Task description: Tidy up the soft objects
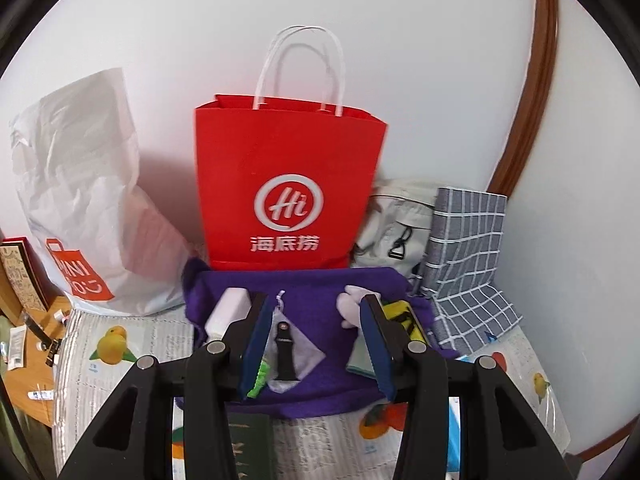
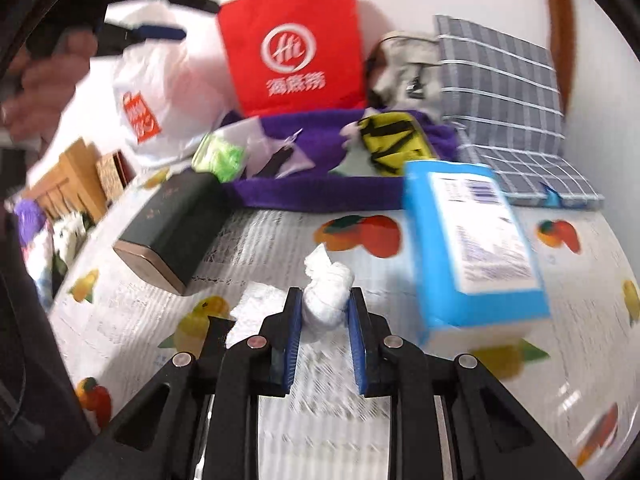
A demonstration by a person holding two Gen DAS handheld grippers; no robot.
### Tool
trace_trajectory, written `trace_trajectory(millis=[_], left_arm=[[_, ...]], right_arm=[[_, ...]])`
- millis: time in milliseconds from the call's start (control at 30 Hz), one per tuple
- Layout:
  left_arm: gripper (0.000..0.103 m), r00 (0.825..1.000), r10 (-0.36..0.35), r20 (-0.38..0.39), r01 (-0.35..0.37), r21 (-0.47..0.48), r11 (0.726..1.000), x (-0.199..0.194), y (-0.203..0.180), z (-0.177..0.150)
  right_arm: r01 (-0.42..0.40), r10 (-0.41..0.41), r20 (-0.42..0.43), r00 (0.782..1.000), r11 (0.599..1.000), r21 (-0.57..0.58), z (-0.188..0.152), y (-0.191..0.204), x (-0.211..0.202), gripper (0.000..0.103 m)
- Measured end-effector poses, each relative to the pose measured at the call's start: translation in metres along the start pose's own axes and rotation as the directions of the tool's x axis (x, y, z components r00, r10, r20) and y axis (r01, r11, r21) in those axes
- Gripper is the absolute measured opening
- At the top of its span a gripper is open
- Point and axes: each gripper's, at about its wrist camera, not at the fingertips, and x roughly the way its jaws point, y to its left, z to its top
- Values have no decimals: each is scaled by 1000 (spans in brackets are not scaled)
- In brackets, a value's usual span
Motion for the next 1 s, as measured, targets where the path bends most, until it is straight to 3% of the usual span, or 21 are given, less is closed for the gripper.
trace_trajectory(millis=[133, 267, 367, 467, 600, 700, 833, 1000], left_arm=[[43, 999, 9, -41, -9, 22, 1000, -3, -17, -21], [43, 993, 20, -115, -15, 41, 999, -6, -25, -58], [43, 983, 66, -170, -55, 70, 996, -10, -29, -90], [43, 968, 108, -226, -91, 83, 992, -20, -34, -129], [43, 953, 94, -287, -71, 90, 993, -32, -43, -175], [43, 930, 100, -354, -73, 88, 993, -30, -47, -209], [43, 895, 133, -426, -122, 53, 991, -14, -43, -240], [43, 885, 151, -440, -146, 46, 988, 0, -40, -258]], right_arm=[[51, -50, 41, 998, 998, -24, -3, -8, -25, 23], [40, -39, 57, 998, 999, -4, -8, -21, -42, 23], [45, -46, 75, 996, 999, 8, -14, -31, -53, 23], [49, -50, 89, 995, 999, 14, -21, -39, -63, 23], [54, -56, 105, 993, 998, 23, -30, -52, -74, 23], [55, -57, 116, 992, 998, 27, -36, -58, -83, 23], [39, -44, 125, 991, 998, 40, -40, -65, -93, 23], [28, -36, 153, 988, 998, 54, -43, -72, -106, 23]])
